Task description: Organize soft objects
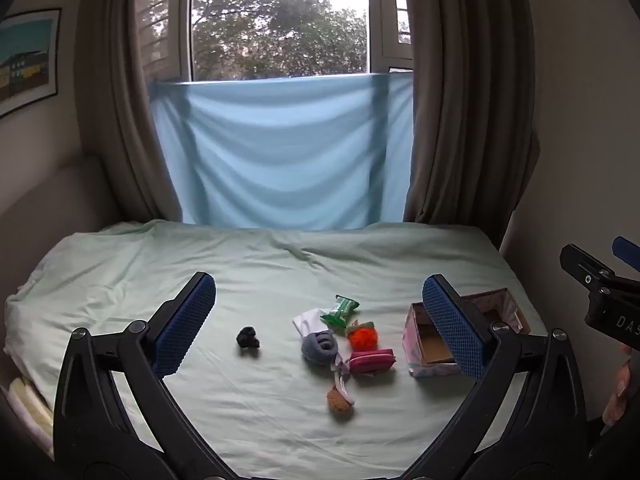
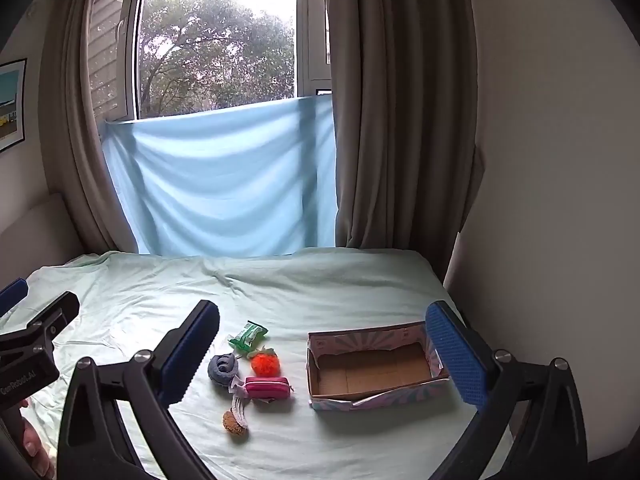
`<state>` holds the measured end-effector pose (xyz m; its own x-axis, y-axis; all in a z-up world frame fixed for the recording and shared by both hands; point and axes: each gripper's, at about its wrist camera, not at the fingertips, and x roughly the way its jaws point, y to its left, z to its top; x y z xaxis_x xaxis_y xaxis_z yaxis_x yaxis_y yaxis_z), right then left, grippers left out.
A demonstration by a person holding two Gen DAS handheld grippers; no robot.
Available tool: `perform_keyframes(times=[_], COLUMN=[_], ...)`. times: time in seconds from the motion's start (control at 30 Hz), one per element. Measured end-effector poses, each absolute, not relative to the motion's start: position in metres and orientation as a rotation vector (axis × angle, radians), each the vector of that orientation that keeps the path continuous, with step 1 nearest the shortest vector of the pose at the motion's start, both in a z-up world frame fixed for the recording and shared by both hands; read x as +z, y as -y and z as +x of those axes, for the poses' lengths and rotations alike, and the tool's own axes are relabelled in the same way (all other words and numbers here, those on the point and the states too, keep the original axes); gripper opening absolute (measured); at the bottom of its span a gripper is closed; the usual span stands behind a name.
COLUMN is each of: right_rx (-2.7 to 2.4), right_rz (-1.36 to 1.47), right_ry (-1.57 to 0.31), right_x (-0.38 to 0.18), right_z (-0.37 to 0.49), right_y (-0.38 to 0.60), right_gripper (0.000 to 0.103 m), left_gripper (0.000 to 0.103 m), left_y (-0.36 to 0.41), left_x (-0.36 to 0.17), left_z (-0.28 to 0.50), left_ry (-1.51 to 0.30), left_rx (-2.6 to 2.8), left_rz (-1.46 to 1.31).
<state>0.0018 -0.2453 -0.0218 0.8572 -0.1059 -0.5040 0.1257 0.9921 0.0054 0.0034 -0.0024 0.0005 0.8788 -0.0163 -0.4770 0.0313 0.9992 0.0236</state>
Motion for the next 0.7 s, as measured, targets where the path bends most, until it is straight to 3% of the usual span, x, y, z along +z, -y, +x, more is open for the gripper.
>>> perform_keyframes(times=[0.7], right_rx=[-0.101], right_rz=[0.033], right_ry=[-0.518], right_x=[-0.0216], right_z=[0.0014], right_y=[0.2399], right_gripper=[0.103], left_gripper=[0.103], left_y=[0.0051], left_x=[-0.0002], left_z=[0.0094], left_ry=[-0.499], left_rx=[-0.038], left_rz=[0.031])
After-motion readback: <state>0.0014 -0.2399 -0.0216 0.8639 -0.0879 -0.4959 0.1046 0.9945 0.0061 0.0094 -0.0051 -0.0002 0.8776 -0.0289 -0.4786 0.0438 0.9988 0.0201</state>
